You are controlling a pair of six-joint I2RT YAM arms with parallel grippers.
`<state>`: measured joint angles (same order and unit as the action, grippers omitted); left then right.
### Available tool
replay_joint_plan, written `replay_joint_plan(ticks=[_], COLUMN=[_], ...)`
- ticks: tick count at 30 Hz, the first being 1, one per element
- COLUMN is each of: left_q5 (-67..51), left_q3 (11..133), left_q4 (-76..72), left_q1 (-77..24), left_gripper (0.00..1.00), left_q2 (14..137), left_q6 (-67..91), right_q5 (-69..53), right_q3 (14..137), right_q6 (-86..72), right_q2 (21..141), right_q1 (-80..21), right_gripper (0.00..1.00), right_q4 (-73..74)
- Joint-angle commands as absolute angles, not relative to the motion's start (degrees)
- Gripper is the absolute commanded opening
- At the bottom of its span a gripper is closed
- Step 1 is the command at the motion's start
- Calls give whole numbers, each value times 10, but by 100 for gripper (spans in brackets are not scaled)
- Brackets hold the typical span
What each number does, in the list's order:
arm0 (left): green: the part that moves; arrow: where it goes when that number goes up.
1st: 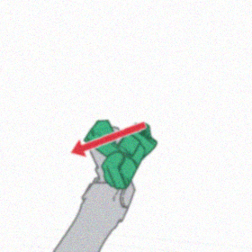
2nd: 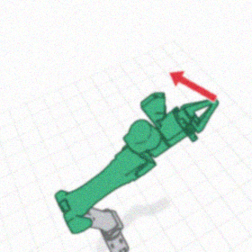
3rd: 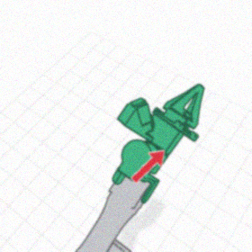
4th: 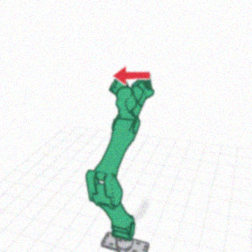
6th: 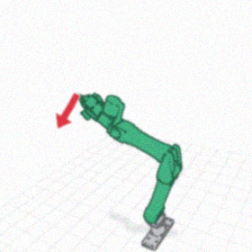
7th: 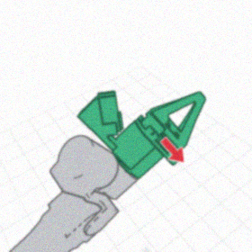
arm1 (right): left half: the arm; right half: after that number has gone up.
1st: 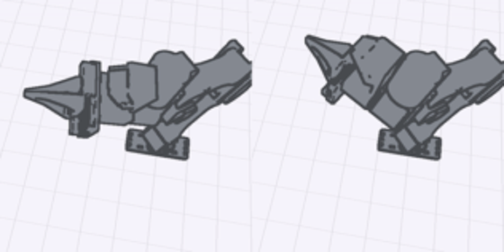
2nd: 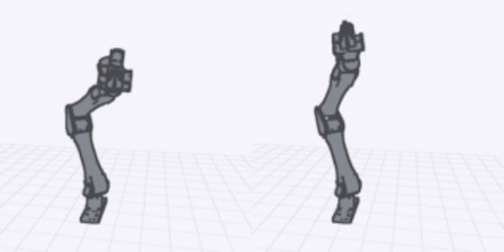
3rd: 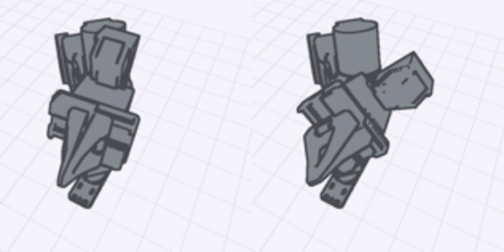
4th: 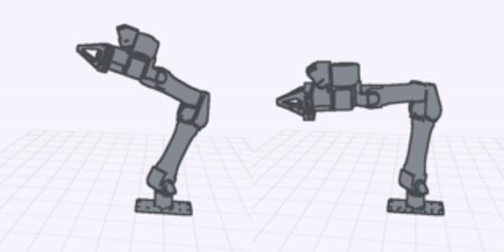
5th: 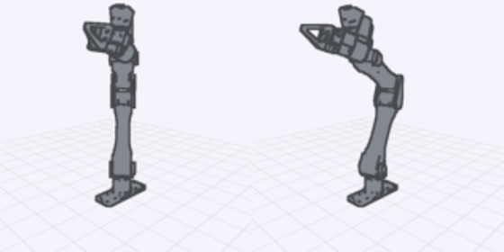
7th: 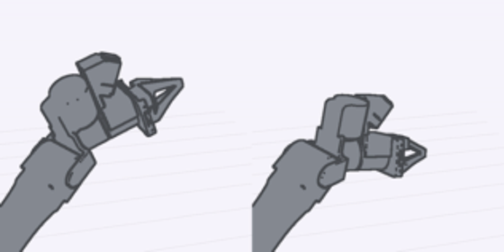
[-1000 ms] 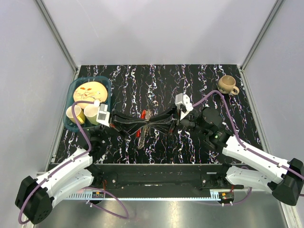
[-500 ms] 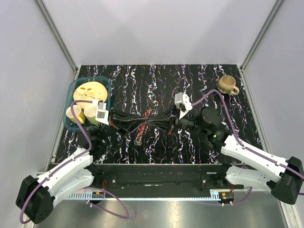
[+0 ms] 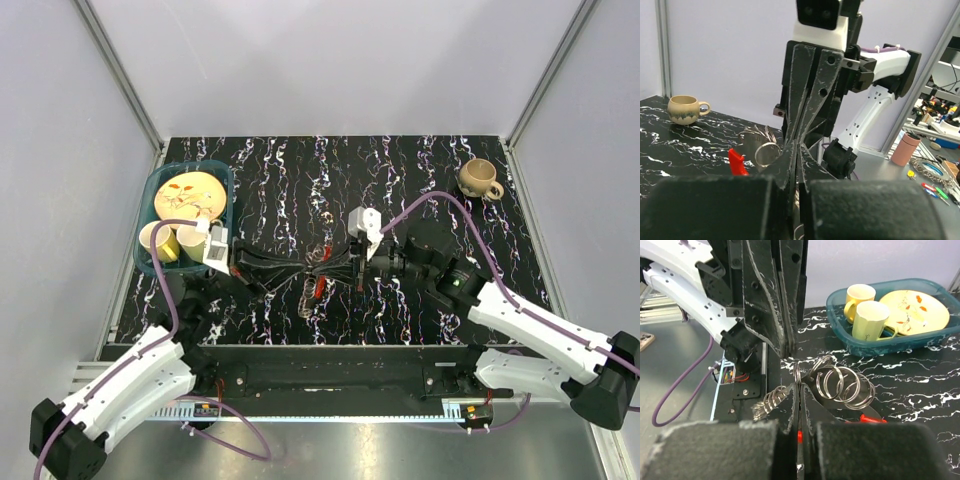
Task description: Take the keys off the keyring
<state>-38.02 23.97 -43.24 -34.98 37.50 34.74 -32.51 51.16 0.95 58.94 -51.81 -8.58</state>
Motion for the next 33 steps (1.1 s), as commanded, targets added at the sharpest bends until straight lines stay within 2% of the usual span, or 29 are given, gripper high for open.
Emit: replay_joint_plan(ticks=[1,2,3,6,7,9,10,16,24,28,33], left_q5=[-431,-441,-446,-448,-437,-433,-434,-447,-504,-532,-542], left_q3=[263,268,285,339,352,380,388,439,478,483,483], left_q4=[-399,-383,-363,-224,-152,-100,-62,69,108,100,105], left_q1=[-352,-352,-352,-352,-352,-352,-352,-352,-352,-352,-352], left_gripper=[1,4,14,27,29,33,37,48,50,50,43], left_q2=[367,367,367,357,356,351,351,357,394,404,403], left_q6=[322,317,296,213,190,142,128,44,25,55,65], right_q5=[-358,-358,-358,-359,-359,-361,-364,-383,-382,-386,-399], right_q3=[534,536,543,575,588,629,643,726,864,891,905], right_q6=[35,34,38,47,50,63,69,118,160,156,149], right_q2=[592,593,595,603,607,624,630,646,729,757,781], right_q1=[-520,-521,-520,-519,-520,-520,-520,-520,-519,-520,-520], right_gripper=[0,0,0,0,0,0,0,0,0,0,0], right_q4=[-70,-69,-64,12,38,123,152,315,490,498,494])
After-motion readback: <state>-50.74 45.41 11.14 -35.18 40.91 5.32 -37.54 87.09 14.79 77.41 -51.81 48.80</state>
